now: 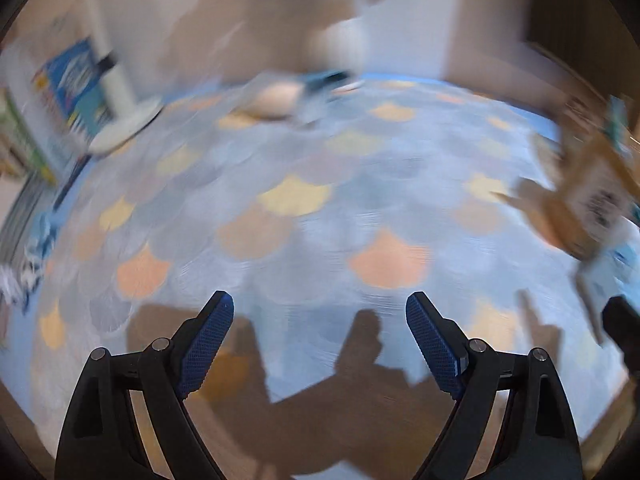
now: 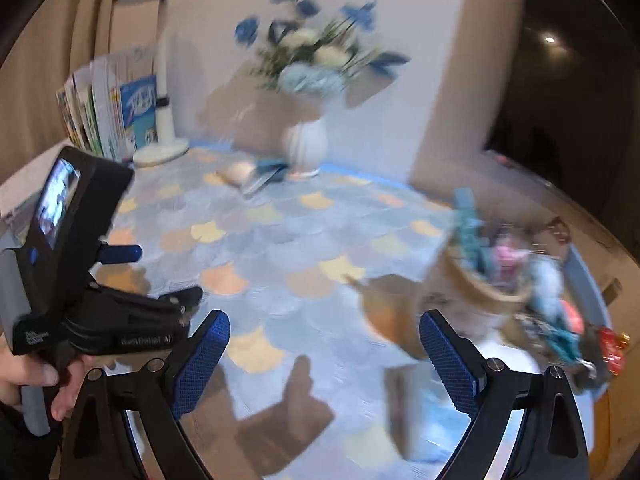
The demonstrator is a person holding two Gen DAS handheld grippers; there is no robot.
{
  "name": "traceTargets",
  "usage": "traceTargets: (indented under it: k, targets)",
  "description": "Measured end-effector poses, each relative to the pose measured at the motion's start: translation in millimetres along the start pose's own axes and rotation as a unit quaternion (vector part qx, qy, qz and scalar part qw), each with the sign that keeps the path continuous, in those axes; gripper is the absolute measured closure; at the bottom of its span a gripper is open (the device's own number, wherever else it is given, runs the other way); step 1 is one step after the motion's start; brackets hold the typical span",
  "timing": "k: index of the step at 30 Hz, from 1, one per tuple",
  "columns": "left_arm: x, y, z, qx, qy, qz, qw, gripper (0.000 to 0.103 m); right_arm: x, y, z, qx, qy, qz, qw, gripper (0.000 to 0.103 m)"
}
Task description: Organize soft objects
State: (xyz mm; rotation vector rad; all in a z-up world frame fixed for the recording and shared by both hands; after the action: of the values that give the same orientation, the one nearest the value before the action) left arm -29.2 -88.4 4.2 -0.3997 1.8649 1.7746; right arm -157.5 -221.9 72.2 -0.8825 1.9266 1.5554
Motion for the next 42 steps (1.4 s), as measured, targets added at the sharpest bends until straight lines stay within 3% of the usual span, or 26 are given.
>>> traceTargets:
  k: [4, 6, 8, 11, 17, 23, 26, 29, 31, 34, 37, 38, 41, 42]
  targets:
    - [11, -19, 32, 0.005, 0.046, -0.005, 0.9989, 0.016, 6, -56, 16, 0.045, 0.004, 0.027, 0.999, 0.008]
    - [14, -21, 38, 0.014, 0.067, -0.031, 0.9972, 0.014, 11, -73, 20, 0.059, 0.003, 0.040, 0.997, 0.008]
    - [14, -18, 38, 0.026, 0.075, -0.037, 0.9961, 0.010, 16, -84, 21, 0.032, -0.017, 0.045, 0.998, 0.008]
    - [15, -21, 31, 0.016, 0.059, -0.032, 0.9976, 0.006, 19, -94, 25, 0.002, -0.041, 0.040, 0.998, 0.008]
    - [16, -23, 19, 0.008, 0.022, -0.025, 0.9994, 0.003, 24, -103, 32, -0.005, -0.036, 0.055, 0.998, 0.003]
    - [12, -24, 22, 0.025, 0.018, -0.001, 0.9995, 0.001, 25, -117, 30, -0.010, -0.041, 0.096, 0.994, 0.000]
    - [1, -21, 30, 0.042, 0.024, 0.048, 0.9977, 0.002, 20, -122, 31, -0.011, -0.051, 0.148, 0.988, 0.000]
    - [-28, -2, 48, 0.071, 0.050, 0.030, 0.9958, 0.002, 6, -125, 41, -0.023, -0.009, 0.198, 0.980, 0.000]
    - [-58, 11, 63, 0.077, 0.072, 0.009, 0.9944, 0.001, -11, -121, 46, -0.022, 0.011, 0.190, 0.981, 0.000]
    - [-105, 15, 83, 0.090, 0.116, -0.020, 0.9889, 0.001, -53, -118, 45, -0.028, 0.008, 0.148, 0.989, 0.000]
    - [-147, -5, 100, 0.094, 0.175, -0.040, 0.9792, 0.001, -103, -127, 32, -0.048, -0.037, 0.104, 0.993, 0.000]
    - [-161, -19, 105, 0.098, 0.202, -0.044, 0.9735, 0.001, -116, -134, 26, -0.067, -0.063, 0.098, 0.991, 0.000]
    - [-181, -60, 109, 0.142, 0.247, -0.053, 0.9572, 0.001, -151, -172, 0, -0.141, -0.181, 0.082, 0.970, 0.002]
    - [-183, -75, 108, 0.157, 0.259, -0.051, 0.9515, 0.002, -158, -182, -4, -0.153, -0.203, 0.078, 0.964, 0.019]
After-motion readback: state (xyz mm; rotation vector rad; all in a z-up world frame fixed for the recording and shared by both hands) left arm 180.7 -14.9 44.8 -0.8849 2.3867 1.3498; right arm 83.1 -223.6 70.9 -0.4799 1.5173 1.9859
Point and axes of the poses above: each gripper's, at about its wrist camera, not at the fingertips, and y roughly against the way its jaws point, z to its left, x to its underside, the point moved 2 cm from there along -y, roughly the way its jaws point
